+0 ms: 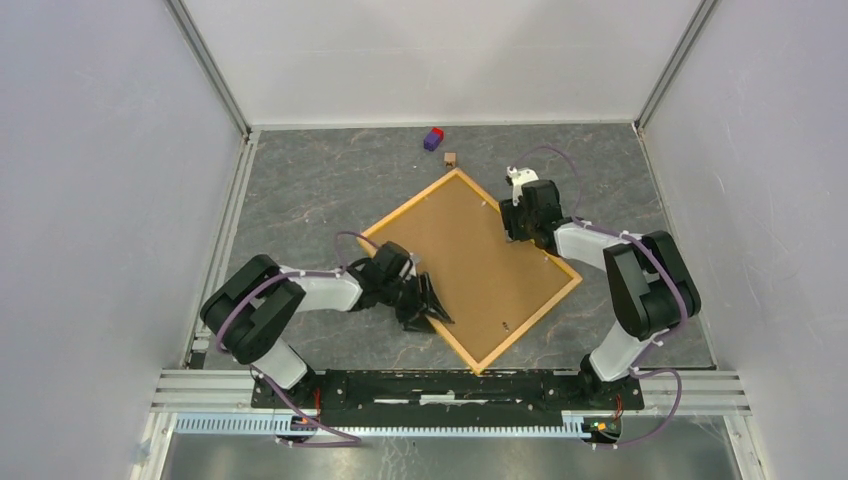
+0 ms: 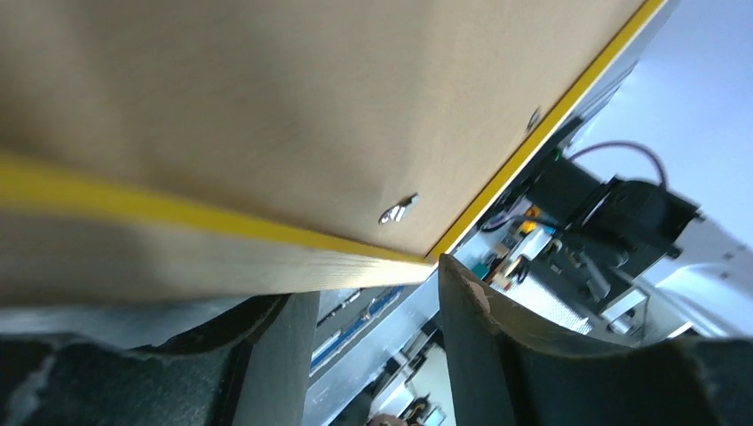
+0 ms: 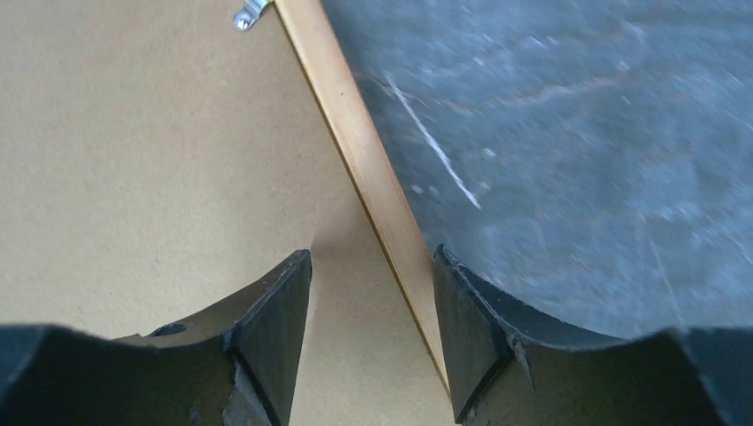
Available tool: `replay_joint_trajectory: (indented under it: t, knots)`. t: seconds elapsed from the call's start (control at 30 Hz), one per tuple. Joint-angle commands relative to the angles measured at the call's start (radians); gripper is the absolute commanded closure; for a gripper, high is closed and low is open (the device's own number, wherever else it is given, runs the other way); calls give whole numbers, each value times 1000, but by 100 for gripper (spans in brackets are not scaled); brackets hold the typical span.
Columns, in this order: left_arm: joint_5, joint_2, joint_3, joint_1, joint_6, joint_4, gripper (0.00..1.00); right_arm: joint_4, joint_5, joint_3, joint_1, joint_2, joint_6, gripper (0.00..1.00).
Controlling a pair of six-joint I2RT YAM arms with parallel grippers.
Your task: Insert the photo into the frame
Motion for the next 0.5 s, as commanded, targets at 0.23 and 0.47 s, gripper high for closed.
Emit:
replay_joint_trajectory:
  t: [0.23, 0.47]
  knots:
    - [-161, -27, 58, -181, -140, 252, 38, -224, -393, 393, 152, 264, 44, 29]
    - [-67, -149, 79, -157, -4, 246, 30, -473, -270, 631, 181, 190, 78, 15]
